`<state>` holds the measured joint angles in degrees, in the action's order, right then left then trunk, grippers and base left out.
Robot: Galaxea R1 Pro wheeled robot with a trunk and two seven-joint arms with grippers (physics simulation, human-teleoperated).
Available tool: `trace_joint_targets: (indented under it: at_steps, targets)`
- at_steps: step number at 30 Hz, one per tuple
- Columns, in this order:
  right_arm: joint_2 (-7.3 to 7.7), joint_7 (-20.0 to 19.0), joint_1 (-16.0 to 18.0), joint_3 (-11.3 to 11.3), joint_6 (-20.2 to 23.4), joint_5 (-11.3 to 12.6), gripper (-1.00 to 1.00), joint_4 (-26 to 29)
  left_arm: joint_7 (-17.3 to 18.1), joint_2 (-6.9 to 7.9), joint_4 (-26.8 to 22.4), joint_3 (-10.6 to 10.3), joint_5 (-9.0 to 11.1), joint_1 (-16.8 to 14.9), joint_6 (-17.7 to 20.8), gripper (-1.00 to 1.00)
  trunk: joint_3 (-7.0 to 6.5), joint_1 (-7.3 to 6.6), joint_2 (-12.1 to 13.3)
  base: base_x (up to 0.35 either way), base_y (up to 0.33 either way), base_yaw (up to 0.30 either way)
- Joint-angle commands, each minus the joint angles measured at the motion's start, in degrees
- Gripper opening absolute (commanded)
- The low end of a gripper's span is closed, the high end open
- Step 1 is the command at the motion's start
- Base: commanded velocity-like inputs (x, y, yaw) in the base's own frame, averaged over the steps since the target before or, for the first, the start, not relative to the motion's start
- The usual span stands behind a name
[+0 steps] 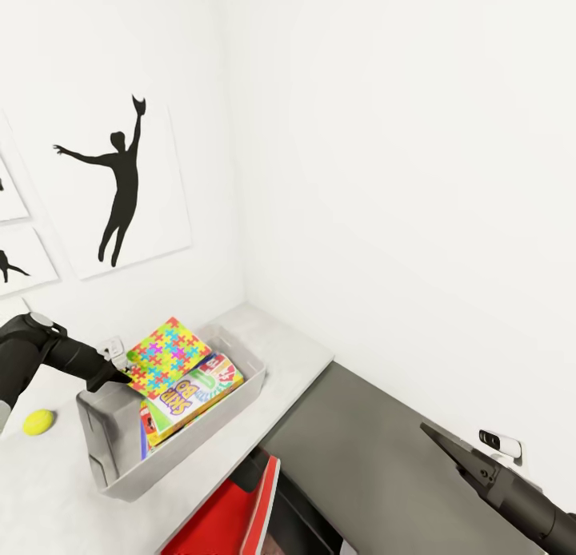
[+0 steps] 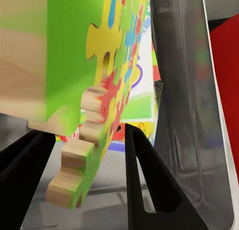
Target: Put all the toys in the child's room - the three board games (two on the bed and one on the table), the two jigsaw puzzles on the table, and the tennis ball on the table - inside the toy box on the table in the child's room.
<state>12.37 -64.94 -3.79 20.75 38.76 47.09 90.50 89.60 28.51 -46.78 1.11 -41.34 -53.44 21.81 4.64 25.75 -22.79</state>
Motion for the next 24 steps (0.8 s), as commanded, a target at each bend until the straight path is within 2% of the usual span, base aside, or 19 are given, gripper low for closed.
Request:
trace_joint_targets:
  at_steps: [1, 18, 24]
  targets:
    - [0.02, 0.08, 0.01, -0.01, 0.42, 0.37, 1.0, 0.03, 0.4, -0.03, -0.06, 0.12, -0.4, -0.04, 0.57, -1.0, 0.19, 0.04, -0.12, 0.0, 0.0, 0.0]
    - [0.02, 0.08, 0.01, 0.03, 0.52, 0.37, 1.0, 0.03, 0.4, 0.23, -0.05, 0.13, -0.32, -0.03, 0.47, -1.0, 1.53, 0.04, -0.12, 0.0, 0.0, 0.0]
    - [0.02, 0.08, 0.01, -0.01, 0.42, 0.37, 1.0, 0.03, 0.4, 0.83, -0.06, 0.13, -0.18, -0.02, 0.43, -1.0, 1.83, 0.04, -0.12, 0.0, 0.0, 0.0]
